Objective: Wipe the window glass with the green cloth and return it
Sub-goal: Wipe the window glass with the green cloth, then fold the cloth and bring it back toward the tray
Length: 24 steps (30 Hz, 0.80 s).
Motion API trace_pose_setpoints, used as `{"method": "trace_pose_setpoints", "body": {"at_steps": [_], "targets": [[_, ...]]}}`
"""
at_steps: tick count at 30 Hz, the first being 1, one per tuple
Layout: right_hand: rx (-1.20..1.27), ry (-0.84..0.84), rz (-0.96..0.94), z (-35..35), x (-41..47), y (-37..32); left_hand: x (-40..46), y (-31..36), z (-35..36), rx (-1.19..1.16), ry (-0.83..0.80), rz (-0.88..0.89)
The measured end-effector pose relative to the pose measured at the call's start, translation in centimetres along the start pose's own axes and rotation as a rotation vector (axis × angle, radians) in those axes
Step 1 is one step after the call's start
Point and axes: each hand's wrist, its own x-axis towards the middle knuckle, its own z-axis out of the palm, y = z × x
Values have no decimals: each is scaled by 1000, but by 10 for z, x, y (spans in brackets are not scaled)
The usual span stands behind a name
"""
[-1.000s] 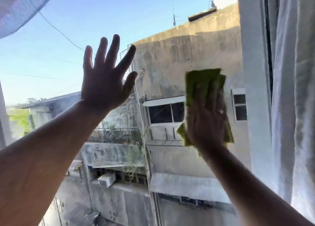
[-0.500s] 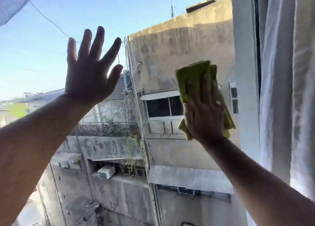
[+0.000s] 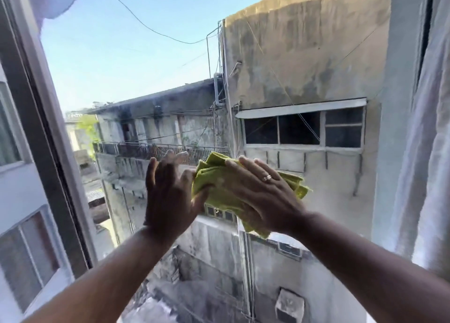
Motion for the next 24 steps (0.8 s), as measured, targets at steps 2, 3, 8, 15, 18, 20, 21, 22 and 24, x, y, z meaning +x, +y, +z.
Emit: {"method": "trace_pose_setpoints", "body": {"at_steps": [2, 3, 8, 15, 18, 20, 21, 22, 24], "targets": [[7, 77, 177, -4, -8, -5, 2, 5, -6, -77, -21, -5], [12, 107, 264, -7, -12, -10, 2, 5, -12, -192, -57, -1], [475, -64, 536, -6, 5, -62, -20, -37, -59, -1024, -274, -233], [1943, -554, 1070, 90, 55, -228, -160, -190, -102, -1137, -343, -1094], [2119, -875, 1373, 147, 60, -343, -283, -248, -110, -990, -345, -1455], [2048, -1119, 1398, 180, 45, -424, -376, -266, -107, -920, -327, -1691], [1974, -1223, 1370, 195, 33, -468, -426, -272, -106, -881, -295, -1825], [1880, -1303, 1336, 211, 18, -511, -475, -274, -106, -833, -263, -1944], [1684, -1395, 1285, 239, -15, -584, -565, -268, -105, -724, -253, -2119]]}}
